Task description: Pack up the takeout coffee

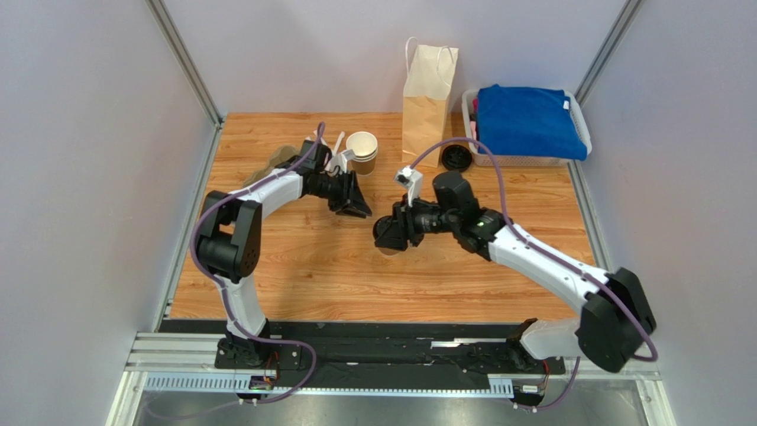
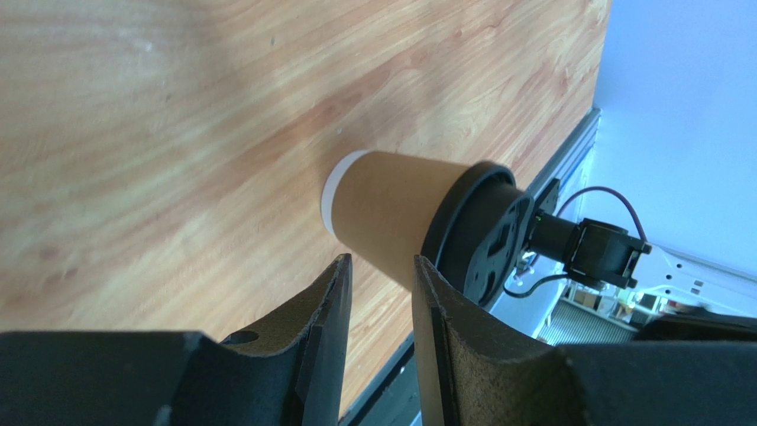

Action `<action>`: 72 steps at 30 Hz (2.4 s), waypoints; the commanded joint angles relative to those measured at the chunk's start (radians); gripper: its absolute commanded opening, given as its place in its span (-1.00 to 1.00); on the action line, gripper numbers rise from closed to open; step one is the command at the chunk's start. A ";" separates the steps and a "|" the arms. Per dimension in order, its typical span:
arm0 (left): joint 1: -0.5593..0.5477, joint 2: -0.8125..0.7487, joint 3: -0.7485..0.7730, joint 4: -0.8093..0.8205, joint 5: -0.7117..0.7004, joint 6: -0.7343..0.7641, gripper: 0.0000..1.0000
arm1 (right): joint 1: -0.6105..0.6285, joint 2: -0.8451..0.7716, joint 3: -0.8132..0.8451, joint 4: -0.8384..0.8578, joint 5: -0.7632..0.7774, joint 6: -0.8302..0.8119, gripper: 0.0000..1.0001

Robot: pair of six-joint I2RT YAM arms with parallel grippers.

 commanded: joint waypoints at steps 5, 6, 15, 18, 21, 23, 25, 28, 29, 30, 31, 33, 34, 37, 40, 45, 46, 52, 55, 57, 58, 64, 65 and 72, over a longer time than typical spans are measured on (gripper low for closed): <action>-0.114 0.154 0.153 0.080 0.068 -0.015 -0.23 | -0.101 -0.222 -0.011 -0.156 -0.049 -0.058 -0.14; -0.124 0.164 0.162 0.088 0.079 -0.018 -0.23 | -0.111 -0.244 -0.017 -0.164 -0.045 -0.058 -0.14; -0.223 0.256 0.258 0.128 0.145 -0.051 -0.26 | -0.201 -0.302 -0.069 -0.221 -0.049 -0.067 -0.13; -0.254 0.265 0.267 0.140 0.176 -0.057 -0.28 | -0.213 -0.308 -0.078 -0.221 -0.051 -0.068 -0.13; -0.259 0.253 0.276 0.137 0.185 -0.043 -0.28 | -0.220 -0.311 -0.081 -0.222 -0.064 -0.067 -0.14; -0.245 0.222 0.290 0.111 0.173 -0.017 -0.28 | -0.220 -0.314 -0.080 -0.221 -0.071 -0.064 -0.13; -0.204 0.169 0.285 0.108 0.168 -0.011 -0.26 | -0.220 -0.317 -0.086 -0.207 -0.080 -0.056 -0.13; -0.123 0.063 0.227 0.126 0.150 -0.043 -0.24 | -0.220 -0.308 -0.092 -0.179 -0.075 -0.042 -0.14; -0.098 0.029 0.201 0.146 0.145 -0.052 -0.23 | -0.220 -0.295 -0.094 -0.173 -0.072 -0.029 -0.14; -0.081 -0.005 0.175 0.146 0.145 -0.057 -0.23 | -0.220 -0.284 -0.092 -0.167 -0.065 -0.022 -0.16; -0.057 -0.070 0.123 0.145 0.148 -0.061 -0.23 | -0.220 -0.261 -0.089 -0.156 -0.063 -0.018 -0.17; -0.050 -0.130 0.077 0.099 0.160 -0.058 -0.25 | -0.220 -0.233 -0.088 -0.129 -0.058 0.008 -0.21; -0.052 -0.184 0.019 0.091 0.171 -0.063 -0.27 | -0.221 -0.203 -0.085 -0.122 -0.052 0.022 -0.23; -0.072 -0.272 -0.111 0.094 0.185 -0.100 -0.31 | -0.221 -0.131 -0.074 -0.087 -0.057 0.079 -0.31; -0.088 -0.287 -0.181 0.088 0.182 -0.095 -0.40 | -0.212 -0.071 -0.063 -0.041 -0.075 0.134 -0.38; -0.145 -0.251 -0.187 0.125 0.183 -0.121 -0.56 | -0.192 -0.023 -0.054 0.006 -0.052 0.159 -0.45; -0.153 -0.241 -0.178 0.129 0.185 -0.126 -0.57 | -0.192 -0.008 -0.054 0.009 -0.051 0.165 -0.46; -0.174 -0.165 -0.158 0.195 0.182 -0.173 -0.66 | -0.190 0.063 -0.048 0.017 -0.058 0.165 -0.53; -0.176 -0.128 -0.137 0.189 0.179 -0.161 -0.70 | -0.192 0.101 -0.042 0.026 -0.051 0.165 -0.54; -0.176 -0.103 -0.124 0.160 0.168 -0.129 -0.72 | -0.194 0.124 -0.029 0.026 -0.055 0.177 -0.56; -0.176 -0.094 -0.117 0.154 0.167 -0.120 -0.73 | -0.194 0.146 -0.028 0.026 -0.057 0.182 -0.58; -0.164 -0.023 -0.129 0.113 0.138 -0.095 -0.85 | -0.194 0.196 -0.031 0.034 -0.071 0.223 -0.65; -0.159 -0.014 -0.137 0.113 0.130 -0.094 -0.87 | -0.194 0.198 -0.034 0.036 -0.071 0.225 -0.65; -0.133 0.064 -0.178 0.122 0.145 -0.058 -1.00 | -0.215 0.229 -0.069 0.037 -0.074 0.229 -0.69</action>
